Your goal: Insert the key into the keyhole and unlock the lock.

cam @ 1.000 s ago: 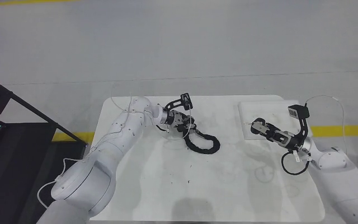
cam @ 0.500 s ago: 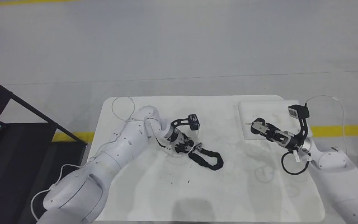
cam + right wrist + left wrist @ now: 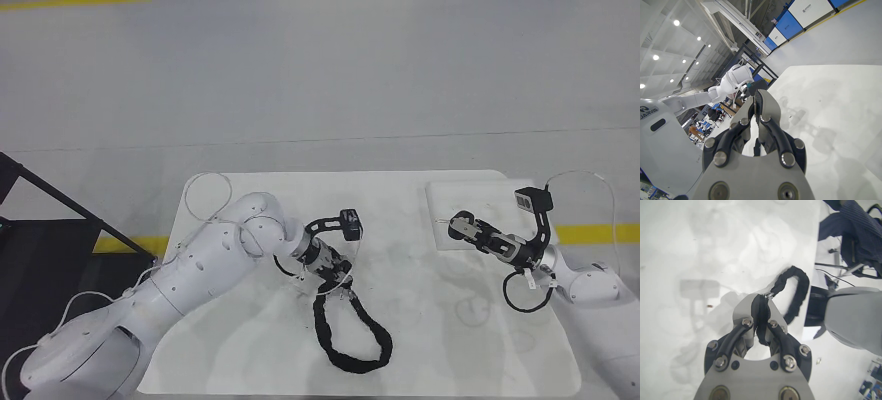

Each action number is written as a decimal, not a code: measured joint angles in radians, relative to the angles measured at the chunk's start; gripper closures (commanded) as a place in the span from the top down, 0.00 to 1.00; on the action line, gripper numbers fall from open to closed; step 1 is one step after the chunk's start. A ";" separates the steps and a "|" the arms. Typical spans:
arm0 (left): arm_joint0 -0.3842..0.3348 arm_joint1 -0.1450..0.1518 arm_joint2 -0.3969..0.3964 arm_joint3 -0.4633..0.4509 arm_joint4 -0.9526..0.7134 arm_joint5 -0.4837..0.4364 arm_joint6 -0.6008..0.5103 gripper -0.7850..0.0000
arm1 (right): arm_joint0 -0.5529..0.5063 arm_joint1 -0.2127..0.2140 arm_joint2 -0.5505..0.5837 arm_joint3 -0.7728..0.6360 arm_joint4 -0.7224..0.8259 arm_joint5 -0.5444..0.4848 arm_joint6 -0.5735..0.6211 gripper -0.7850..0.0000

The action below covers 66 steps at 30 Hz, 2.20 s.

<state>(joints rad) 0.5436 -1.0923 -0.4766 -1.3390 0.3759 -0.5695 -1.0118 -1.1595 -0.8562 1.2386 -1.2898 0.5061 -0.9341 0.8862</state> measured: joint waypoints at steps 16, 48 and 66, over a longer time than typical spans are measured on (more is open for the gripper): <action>0.028 -0.025 0.035 0.014 0.325 0.163 0.007 1.00 | 0.000 0.000 0.000 0.000 0.000 0.000 0.000 0.00; 0.046 -0.105 0.063 0.063 0.541 0.219 0.014 0.33 | 0.000 0.000 0.000 0.000 0.000 0.000 0.000 0.00; 0.052 -0.132 0.035 0.093 0.565 0.198 -0.031 0.00 | 0.000 0.000 0.000 0.000 0.000 0.000 0.000 0.00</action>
<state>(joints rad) 0.5958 -1.2239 -0.4419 -1.2460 0.9405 -0.3714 -1.0429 -1.1595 -0.8562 1.2386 -1.2898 0.5061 -0.9341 0.8862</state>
